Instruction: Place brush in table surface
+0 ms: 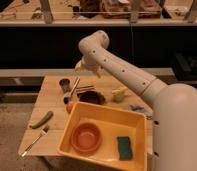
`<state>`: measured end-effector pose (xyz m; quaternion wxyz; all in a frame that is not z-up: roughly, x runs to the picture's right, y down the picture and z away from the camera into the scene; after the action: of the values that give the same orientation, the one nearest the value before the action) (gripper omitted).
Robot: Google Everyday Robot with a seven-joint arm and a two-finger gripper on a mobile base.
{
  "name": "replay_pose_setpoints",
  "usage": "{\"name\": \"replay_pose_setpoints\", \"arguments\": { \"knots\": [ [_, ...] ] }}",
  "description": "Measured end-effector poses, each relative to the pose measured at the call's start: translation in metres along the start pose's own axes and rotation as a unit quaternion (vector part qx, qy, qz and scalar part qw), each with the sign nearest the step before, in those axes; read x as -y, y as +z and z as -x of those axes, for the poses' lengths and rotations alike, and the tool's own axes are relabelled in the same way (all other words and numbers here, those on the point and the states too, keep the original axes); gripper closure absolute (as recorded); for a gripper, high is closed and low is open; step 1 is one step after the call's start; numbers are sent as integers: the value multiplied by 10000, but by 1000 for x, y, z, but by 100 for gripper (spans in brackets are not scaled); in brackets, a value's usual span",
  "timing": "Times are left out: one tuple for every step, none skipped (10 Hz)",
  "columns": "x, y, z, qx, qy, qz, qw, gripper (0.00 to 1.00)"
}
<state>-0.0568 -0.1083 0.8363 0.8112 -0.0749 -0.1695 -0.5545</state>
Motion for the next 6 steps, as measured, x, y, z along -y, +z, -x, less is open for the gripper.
{"name": "replay_pose_setpoints", "arguments": {
  "knots": [
    [15,19,-4,-52,296,-126,9995,20],
    [30,37,-10,-69,503,-208,9985,20],
    [38,53,-21,-34,636,-201,9978,20],
    [43,71,-26,80,721,-199,9972,20],
    [49,88,-28,163,791,-192,9965,20],
    [55,102,-26,227,841,-188,9960,20]
  ]
}}
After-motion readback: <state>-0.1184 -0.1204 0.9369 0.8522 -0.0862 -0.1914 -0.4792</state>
